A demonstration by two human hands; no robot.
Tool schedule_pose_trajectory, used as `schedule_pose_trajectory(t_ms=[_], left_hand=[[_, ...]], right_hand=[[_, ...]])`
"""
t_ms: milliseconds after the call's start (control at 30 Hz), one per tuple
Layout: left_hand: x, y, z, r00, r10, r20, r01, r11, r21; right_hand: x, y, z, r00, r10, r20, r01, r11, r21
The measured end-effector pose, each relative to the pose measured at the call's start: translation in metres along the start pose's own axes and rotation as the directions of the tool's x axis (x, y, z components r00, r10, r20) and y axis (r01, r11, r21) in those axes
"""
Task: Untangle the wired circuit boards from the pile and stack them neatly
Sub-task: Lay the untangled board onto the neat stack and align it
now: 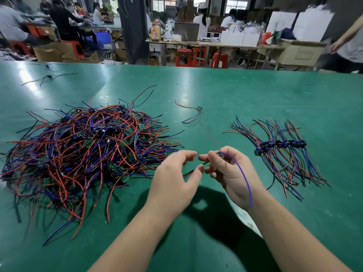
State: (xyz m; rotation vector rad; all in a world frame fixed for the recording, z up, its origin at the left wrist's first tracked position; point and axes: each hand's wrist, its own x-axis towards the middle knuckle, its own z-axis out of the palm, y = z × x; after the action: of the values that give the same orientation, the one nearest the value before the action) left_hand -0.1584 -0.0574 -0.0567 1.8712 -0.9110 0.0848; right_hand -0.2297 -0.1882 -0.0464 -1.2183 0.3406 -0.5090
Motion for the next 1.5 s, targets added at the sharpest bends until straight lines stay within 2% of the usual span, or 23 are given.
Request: schedule_pose_trajectory(t_ms=[100,233,367,467,567,667,733,833,1000,1200,1367,1433,1500], left_hand=[[-0.001,-0.002,0.002,0.993,-0.066,0.099,0.070,0.997,-0.036],[0.001,0.000,0.004,0.962,-0.143,0.231,0.175,0.977,-0.123],[0.001,0.007,0.003,0.892,-0.234,0.386,0.363,0.881,-0.304],[-0.001,0.010,0.001,0.823,-0.247,0.511,0.451,0.832,-0.323],[-0.006,0.016,-0.002,0.740,-0.214,0.638,0.530,0.770,-0.356],[-0.007,0.025,-0.002,0.668,-0.232,0.708,0.628,0.685,-0.368],[-0.005,0.026,0.000,0.682,-0.286,0.673,0.643,0.673,-0.366],[-0.003,0.023,0.001,0.760,-0.322,0.565,0.608,0.659,-0.443],[-0.002,0.020,0.001,0.805,-0.328,0.494,0.582,0.601,-0.548],[-0.002,0.021,-0.002,0.796,-0.263,0.545,0.595,0.508,-0.623],[-0.002,0.022,-0.004,0.777,-0.238,0.583,0.614,0.496,-0.614],[-0.001,0.023,-0.003,0.765,-0.252,0.592,0.629,0.486,-0.606],[-0.001,0.024,-0.003,0.763,-0.286,0.580,0.632,0.518,-0.576]], right_hand=[[-0.001,0.001,0.002,1.000,0.029,0.012,-0.029,0.999,0.024],[0.001,-0.007,-0.005,0.987,0.153,0.051,-0.158,0.978,0.133],[0.003,-0.016,-0.017,0.968,0.246,0.042,-0.249,0.939,0.237],[0.006,-0.022,-0.023,0.970,0.241,-0.038,-0.218,0.927,0.305],[0.008,-0.026,-0.028,0.968,0.240,-0.073,-0.211,0.935,0.284],[0.007,-0.023,-0.030,0.965,0.258,-0.054,-0.247,0.958,0.148],[0.006,-0.021,-0.027,0.961,0.276,-0.010,-0.275,0.960,0.059],[0.004,-0.016,-0.023,0.950,0.307,0.059,-0.308,0.951,0.011],[0.005,-0.017,-0.022,0.943,0.313,0.109,-0.329,0.927,0.180],[0.005,-0.017,-0.024,0.954,0.280,0.106,-0.299,0.916,0.267],[0.005,-0.018,-0.024,0.962,0.229,0.149,-0.261,0.930,0.258],[0.005,-0.018,-0.025,0.968,0.202,0.147,-0.229,0.952,0.202],[0.004,-0.016,-0.025,0.977,0.170,0.129,-0.177,0.983,0.047]])
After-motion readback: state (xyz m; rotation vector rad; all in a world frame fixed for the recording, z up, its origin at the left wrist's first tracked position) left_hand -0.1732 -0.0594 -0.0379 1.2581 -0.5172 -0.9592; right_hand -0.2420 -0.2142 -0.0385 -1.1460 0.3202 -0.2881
